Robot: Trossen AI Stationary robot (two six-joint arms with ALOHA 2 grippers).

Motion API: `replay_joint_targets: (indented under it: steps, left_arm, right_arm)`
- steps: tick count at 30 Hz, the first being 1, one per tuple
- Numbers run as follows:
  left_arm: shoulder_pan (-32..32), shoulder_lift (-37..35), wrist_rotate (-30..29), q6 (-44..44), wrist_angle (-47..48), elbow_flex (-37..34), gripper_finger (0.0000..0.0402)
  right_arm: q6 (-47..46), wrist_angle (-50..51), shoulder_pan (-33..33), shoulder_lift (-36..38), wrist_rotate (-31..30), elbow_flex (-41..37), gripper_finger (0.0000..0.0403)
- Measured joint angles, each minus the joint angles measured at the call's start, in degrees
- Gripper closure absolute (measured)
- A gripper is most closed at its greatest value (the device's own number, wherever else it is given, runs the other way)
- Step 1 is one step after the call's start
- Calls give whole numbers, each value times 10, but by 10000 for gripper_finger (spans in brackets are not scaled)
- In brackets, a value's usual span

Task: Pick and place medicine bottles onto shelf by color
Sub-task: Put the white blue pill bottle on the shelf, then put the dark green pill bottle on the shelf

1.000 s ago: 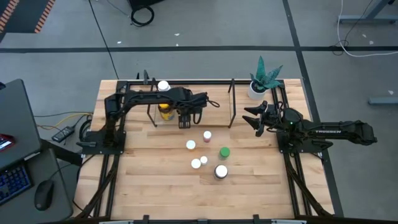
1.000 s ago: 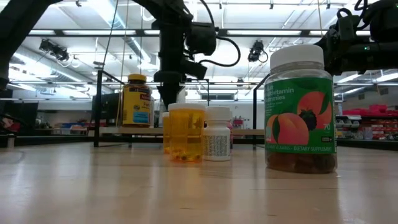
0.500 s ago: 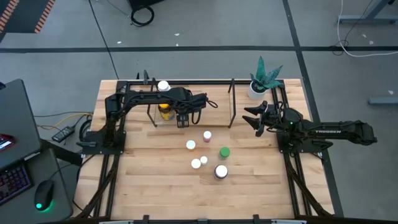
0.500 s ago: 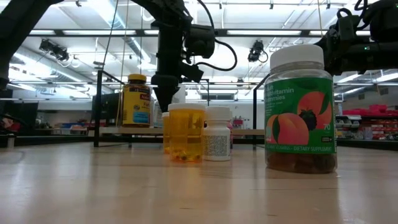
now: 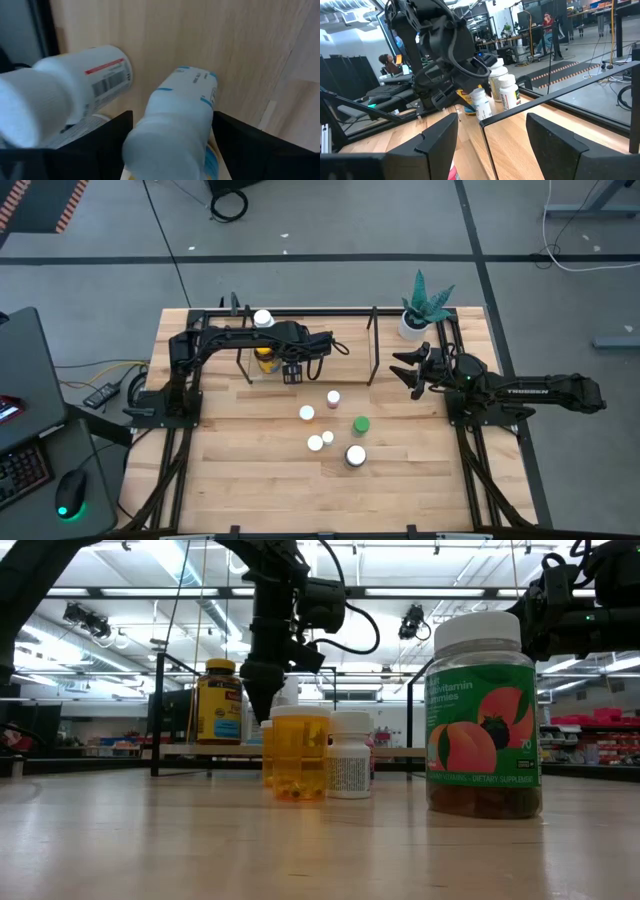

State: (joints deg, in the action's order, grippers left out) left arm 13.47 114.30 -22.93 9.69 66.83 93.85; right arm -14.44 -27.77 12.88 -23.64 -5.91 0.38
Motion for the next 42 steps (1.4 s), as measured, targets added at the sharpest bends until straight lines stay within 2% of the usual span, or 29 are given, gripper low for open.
replay_joint_targets:
  steps: [11,15,18,22,26,42]
  left_arm:
    - [-41,-35,-36,-17,4,51,122]
    - [-72,-35,-2,-20,-2,73,122]
    - [-100,-35,39,-17,-52,76,123]
    - [-129,-35,53,-20,-110,76,128]
    - [-148,-35,91,-35,-145,76,139]
    - [-197,-35,91,-71,-164,76,206]
  right_arm:
    - [0,0,0,0,0,0,160]
    - [0,0,0,0,0,0,160]
    - [0,0,0,0,0,0,160]
    - [0,0,0,0,0,0,160]
    - [0,0,0,0,0,0,160]
    - [0,0,0,0,0,0,160]
